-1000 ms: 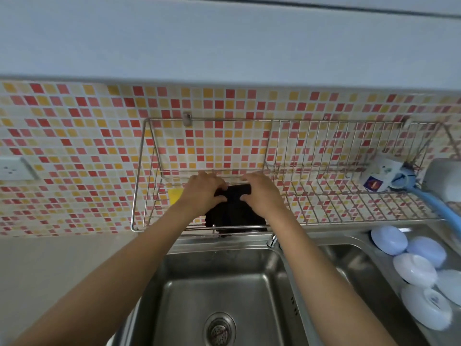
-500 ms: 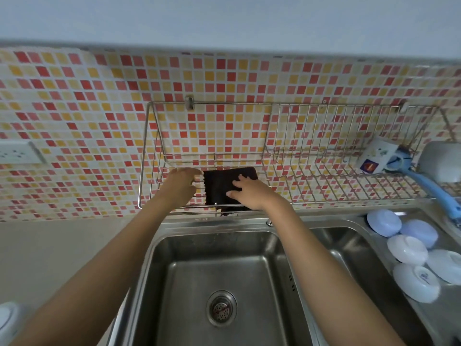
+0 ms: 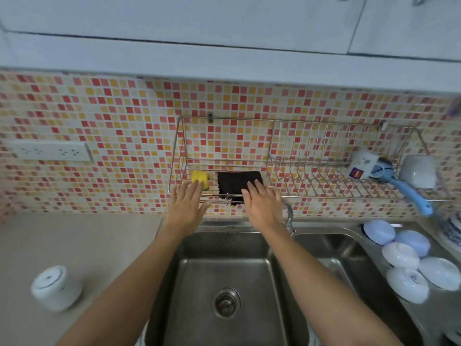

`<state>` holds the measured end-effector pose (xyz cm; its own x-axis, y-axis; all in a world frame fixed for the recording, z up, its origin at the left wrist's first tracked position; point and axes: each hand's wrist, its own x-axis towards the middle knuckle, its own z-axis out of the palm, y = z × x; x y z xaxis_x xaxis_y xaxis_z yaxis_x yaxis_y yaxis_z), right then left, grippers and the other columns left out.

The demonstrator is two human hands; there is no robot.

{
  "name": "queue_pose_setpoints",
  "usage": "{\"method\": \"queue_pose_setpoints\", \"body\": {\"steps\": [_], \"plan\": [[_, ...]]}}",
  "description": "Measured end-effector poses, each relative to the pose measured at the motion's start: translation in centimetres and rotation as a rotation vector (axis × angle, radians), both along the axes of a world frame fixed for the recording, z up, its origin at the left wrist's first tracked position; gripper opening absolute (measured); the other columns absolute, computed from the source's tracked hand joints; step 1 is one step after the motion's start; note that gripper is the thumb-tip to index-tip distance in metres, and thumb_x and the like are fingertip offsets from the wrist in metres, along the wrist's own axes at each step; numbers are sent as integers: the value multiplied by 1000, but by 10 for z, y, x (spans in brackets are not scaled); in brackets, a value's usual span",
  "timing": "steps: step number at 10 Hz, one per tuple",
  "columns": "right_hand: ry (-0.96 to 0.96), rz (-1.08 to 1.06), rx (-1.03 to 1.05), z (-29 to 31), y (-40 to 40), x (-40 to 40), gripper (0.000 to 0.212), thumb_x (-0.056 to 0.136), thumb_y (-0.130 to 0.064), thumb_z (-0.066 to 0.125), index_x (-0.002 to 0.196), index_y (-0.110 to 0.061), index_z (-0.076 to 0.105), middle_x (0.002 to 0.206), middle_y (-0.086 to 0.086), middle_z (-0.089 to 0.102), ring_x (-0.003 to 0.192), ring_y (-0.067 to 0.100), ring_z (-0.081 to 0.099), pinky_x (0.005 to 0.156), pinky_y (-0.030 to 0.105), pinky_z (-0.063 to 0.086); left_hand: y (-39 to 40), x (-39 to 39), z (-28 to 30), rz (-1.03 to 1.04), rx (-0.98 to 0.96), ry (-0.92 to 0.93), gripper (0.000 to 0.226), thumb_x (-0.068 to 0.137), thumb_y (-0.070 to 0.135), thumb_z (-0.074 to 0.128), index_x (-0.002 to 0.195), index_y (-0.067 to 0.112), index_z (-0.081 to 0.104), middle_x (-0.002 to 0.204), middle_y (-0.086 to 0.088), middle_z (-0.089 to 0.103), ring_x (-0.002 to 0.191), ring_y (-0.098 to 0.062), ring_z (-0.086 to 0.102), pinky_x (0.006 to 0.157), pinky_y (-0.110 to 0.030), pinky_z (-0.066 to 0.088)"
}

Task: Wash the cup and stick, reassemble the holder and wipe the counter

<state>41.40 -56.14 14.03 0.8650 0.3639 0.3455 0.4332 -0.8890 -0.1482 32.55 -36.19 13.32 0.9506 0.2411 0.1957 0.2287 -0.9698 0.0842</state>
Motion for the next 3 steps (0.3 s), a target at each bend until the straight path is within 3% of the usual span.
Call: {"method": "queue_pose_setpoints", "body": {"steps": [1, 2, 3], "plan": [[47, -6, -58, -1, -5, -15, 63, 100, -52, 8, 152, -19, 20, 160, 1, 19, 148, 20, 14, 119, 45, -1, 2, -26, 1, -24, 9, 75, 73, 98, 59, 14, 153, 20, -14, 162, -2, -18, 147, -23, -20, 117, -41, -11], [120, 55, -32, 2, -11, -33, 61, 102, -48, 12, 154, -18, 9, 162, 0, 7, 149, 21, -3, 119, 42, -5, 5, -44, 14, -53, -55, 141, 73, 100, 55, 19, 153, 19, -14, 161, -1, -19, 148, -21, -20, 120, -40, -2], [189, 107, -56, 13, -14, -57, 57, 104, -42, 13, 154, -16, 12, 161, 2, 9, 149, 24, 5, 120, 44, 3, -1, -65, 26, -24, -74, 180, 70, 103, 49, 24, 154, 16, -10, 163, -3, -13, 150, -22, -12, 121, -40, 2]]}}
